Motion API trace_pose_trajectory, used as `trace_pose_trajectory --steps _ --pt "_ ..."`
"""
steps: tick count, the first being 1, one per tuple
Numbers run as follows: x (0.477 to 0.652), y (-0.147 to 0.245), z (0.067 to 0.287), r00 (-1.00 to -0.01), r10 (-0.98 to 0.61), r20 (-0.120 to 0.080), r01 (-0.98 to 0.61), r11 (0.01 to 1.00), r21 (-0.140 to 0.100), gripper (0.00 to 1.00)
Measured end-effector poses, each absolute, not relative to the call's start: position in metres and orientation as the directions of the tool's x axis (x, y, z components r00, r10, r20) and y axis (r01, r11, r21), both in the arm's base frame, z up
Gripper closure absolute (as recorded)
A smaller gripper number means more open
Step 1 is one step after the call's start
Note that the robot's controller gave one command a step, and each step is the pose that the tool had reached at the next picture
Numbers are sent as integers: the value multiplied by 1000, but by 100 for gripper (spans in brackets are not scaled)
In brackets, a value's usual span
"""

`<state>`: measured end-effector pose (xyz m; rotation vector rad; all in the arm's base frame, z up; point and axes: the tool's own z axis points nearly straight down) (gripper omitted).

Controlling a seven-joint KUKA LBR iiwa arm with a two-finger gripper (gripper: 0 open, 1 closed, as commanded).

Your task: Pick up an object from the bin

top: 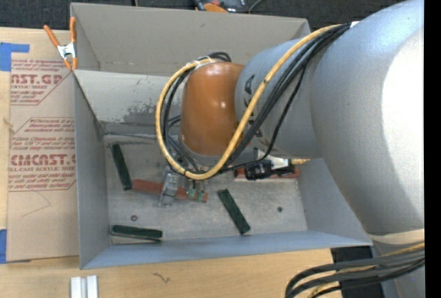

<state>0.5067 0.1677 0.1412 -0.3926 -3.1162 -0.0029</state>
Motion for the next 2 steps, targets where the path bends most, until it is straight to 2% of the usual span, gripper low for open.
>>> trace_pose_trajectory --steps 1,2 --pt "490 177 156 -983 183 0 183 983 0 100" --pt "487 165 218 -989 151 -5 151 989 3 100"
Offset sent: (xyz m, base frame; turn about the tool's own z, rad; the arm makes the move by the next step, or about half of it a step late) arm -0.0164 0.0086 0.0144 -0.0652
